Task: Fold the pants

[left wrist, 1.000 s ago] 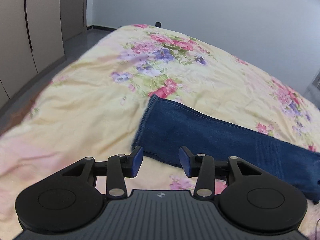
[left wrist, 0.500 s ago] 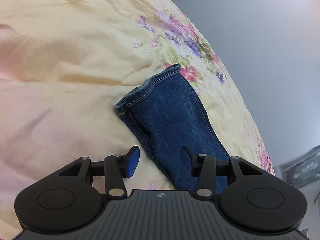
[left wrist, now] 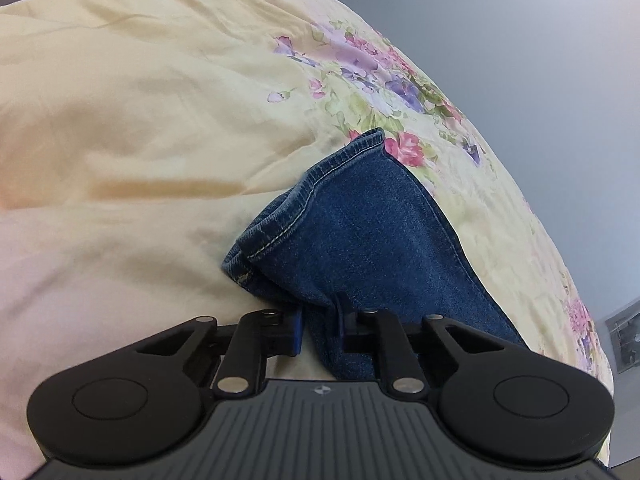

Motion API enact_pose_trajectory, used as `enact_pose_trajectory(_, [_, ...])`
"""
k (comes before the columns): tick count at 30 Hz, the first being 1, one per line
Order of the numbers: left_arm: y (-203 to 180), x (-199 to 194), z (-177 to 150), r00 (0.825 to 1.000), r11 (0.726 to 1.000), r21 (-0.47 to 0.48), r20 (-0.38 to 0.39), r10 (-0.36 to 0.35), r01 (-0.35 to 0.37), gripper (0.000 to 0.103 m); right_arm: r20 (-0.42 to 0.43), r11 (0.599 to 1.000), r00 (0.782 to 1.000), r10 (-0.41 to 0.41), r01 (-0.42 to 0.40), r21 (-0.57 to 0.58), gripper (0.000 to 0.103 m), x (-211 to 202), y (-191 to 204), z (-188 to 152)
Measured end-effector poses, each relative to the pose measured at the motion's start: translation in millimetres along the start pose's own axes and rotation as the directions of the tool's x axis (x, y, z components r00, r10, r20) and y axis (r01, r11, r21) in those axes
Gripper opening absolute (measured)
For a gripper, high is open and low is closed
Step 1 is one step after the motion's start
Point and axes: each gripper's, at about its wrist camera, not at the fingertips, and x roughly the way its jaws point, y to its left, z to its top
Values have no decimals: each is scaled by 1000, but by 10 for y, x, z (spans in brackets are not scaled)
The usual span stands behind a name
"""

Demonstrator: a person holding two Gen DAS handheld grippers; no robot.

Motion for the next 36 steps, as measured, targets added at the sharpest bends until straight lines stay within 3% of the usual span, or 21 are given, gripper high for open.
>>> enact_pose_trajectory(7, [35,49,20,1000,1000,-15,-17,-8,8,18,17,999,999,44,-44,23,16,396,439,492])
enact_pose_trajectory(12, [77,74,44,999,999,-31,-25,-22,21,22,-9,998,1000,27,-26,55,13,736,609,767])
enact_pose_trajectory(20, [219,109,40,994,990,-86,-13,-112,111,24,-69,997,997,-20,25,73,4,1175,613,903])
enact_pose_trajectory(24, [215,137,18,993,988,-95,7,-119,119,25,-73,996,997,-35,41,80,1,1285,622,946])
enact_pose_trajectory(30, [169,105,21,994,991,-72,16,-108,109,18,-85,997,996,-34,40,63,2,1152,639,936])
enact_pose_trajectory(36, [137,110,18,996,994,-71,19,-87,88,16,-97,998,994,43,-39,47,1,650,644,579])
